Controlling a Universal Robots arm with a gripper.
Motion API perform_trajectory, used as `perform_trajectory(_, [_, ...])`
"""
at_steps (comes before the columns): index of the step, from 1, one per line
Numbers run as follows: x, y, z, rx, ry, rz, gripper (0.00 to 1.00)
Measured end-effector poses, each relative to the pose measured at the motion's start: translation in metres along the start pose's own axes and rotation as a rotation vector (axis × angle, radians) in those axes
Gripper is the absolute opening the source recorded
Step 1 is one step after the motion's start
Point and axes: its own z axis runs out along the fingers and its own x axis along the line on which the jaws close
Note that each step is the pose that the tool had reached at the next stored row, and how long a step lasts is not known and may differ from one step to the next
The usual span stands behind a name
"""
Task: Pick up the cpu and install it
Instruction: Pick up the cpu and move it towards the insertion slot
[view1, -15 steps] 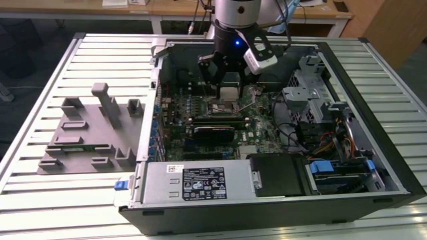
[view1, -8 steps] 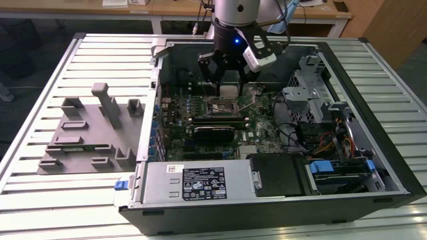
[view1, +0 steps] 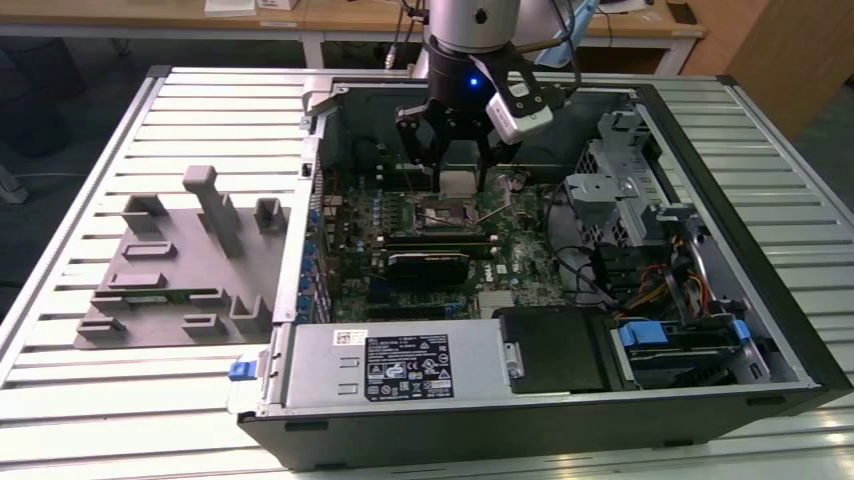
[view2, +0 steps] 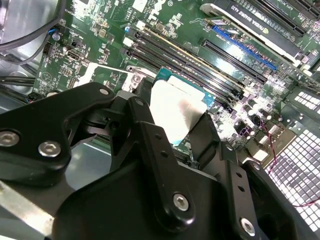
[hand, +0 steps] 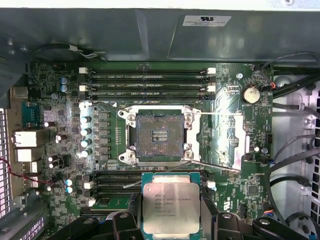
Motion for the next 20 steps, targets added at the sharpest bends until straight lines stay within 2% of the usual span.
perform_trajectory(3, [0.0001, 0.0, 0.0008, -0.0046, 0.0001, 0.0, 0.55])
perform_trajectory(6, [0.0001, 0.0001, 0.0017, -0.0154, 0.0004, 0.0, 0.55])
perform_trajectory(10, [0.0001, 0.0002, 0.0024, -0.0383, 0.0012, 0.001, 0.55])
perform_trajectory(12, [0.0002, 0.0003, 0.0034, -0.0454, 0.0013, 0.001, 0.55])
perform_trajectory(20, [0.0003, 0.0005, 0.0083, -0.0454, 0.0014, 0.001, 0.55])
